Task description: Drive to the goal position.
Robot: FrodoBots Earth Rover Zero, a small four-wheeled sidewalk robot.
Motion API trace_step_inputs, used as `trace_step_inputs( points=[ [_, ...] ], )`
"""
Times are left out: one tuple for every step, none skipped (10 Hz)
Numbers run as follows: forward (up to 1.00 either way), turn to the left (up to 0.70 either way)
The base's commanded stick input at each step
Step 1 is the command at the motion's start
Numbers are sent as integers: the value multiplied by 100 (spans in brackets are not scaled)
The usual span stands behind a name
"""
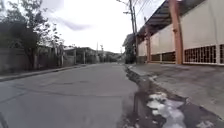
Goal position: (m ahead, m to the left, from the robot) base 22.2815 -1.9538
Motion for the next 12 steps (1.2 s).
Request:
trace_step_inputs(
  points=[
    [100, 0],
    [100, 0],
    [100, 0],
    [100, 0],
    [100, 0],
    [100, 0],
    [100, 0],
    [100, 0],
    [100, 0],
    [100, 0],
    [100, 0],
    [100, 0]
  ],
)
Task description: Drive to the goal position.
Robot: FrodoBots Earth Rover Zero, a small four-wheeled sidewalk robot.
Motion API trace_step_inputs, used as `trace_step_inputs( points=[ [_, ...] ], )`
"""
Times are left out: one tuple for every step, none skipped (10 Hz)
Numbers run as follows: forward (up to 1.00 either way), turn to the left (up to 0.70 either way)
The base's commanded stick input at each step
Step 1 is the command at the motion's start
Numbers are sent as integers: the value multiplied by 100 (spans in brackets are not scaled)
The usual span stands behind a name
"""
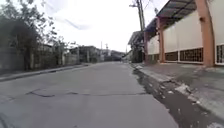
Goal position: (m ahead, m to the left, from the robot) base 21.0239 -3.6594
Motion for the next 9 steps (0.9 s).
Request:
trace_step_inputs(
  points=[
    [100, 0],
    [100, 0],
    [100, 0],
    [100, 0],
    [100, 0],
    [100, 0],
    [100, 0],
    [100, 0],
    [100, 0]
  ],
)
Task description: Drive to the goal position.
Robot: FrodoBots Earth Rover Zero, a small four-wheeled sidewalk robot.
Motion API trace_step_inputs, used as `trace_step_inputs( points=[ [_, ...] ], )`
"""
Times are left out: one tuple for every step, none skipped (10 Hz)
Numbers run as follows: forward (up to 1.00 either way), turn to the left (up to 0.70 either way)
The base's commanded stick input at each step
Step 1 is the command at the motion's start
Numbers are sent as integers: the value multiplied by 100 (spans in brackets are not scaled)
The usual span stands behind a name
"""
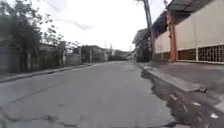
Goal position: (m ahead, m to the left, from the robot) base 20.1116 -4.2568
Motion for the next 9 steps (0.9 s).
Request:
trace_step_inputs(
  points=[
    [100, 0],
    [100, 0],
    [100, -38],
    [100, -40],
    [100, -40],
    [100, -40],
    [100, -40],
    [100, -40],
    [100, -40]
  ],
)
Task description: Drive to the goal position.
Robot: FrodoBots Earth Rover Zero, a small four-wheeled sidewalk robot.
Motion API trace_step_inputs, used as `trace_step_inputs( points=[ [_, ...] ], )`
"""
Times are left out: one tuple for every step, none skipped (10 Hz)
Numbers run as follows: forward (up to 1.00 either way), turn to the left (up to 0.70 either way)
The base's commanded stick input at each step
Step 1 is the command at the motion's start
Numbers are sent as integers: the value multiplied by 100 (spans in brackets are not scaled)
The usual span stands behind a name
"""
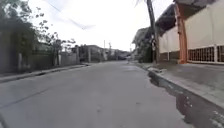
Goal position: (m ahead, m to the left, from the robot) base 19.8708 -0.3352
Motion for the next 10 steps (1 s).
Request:
trace_step_inputs(
  points=[
    [100, -40],
    [100, -5],
    [100, 0],
    [100, 0],
    [100, 0],
    [100, 0],
    [100, 0],
    [100, 0],
    [100, 0],
    [100, 0]
  ],
)
